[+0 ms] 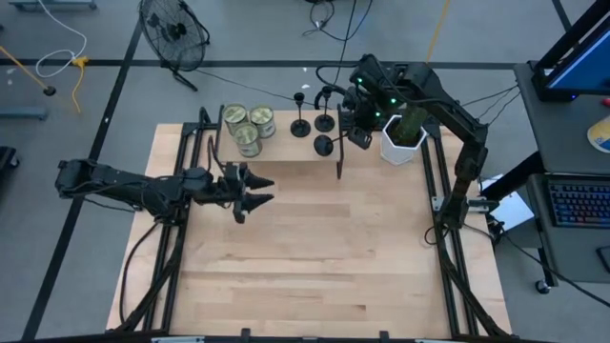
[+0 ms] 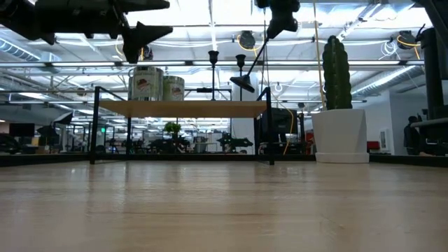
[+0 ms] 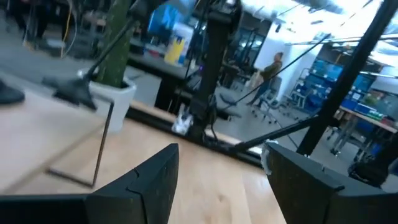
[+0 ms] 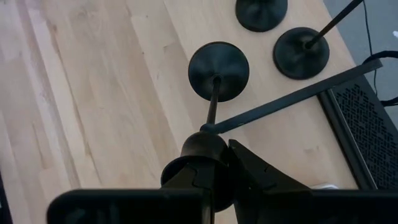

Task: Pick & Place candle stick holders
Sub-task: Put the black candle holder on the shelf

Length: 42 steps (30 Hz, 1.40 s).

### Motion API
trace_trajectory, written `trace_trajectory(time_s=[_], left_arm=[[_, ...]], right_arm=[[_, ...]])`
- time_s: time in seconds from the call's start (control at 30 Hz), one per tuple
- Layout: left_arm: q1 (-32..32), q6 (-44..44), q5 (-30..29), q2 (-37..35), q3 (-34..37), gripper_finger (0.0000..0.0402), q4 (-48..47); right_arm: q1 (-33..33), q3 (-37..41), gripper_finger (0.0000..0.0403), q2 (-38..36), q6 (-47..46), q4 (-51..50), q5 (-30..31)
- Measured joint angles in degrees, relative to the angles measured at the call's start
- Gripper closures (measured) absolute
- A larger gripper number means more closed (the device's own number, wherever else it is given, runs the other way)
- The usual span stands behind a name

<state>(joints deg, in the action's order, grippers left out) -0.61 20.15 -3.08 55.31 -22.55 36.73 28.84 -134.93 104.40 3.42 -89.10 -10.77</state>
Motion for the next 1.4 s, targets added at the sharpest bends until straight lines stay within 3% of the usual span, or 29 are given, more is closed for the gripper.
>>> trace_trajectory(time_s=[0.23,1.4], left_arm=[[-0.03,-2.53,-0.24,0.02,-0.04,0.0163,4.75],[-0.05,-1.7,-0.49,0.07,-0.04,0.0163,4.63]], right_arm=[[0.38,0.0,0.0387,0.0,1.31,0.92,0.05],[1.55,0.09,0.0381,4.83,4.33,4.07,0.11]])
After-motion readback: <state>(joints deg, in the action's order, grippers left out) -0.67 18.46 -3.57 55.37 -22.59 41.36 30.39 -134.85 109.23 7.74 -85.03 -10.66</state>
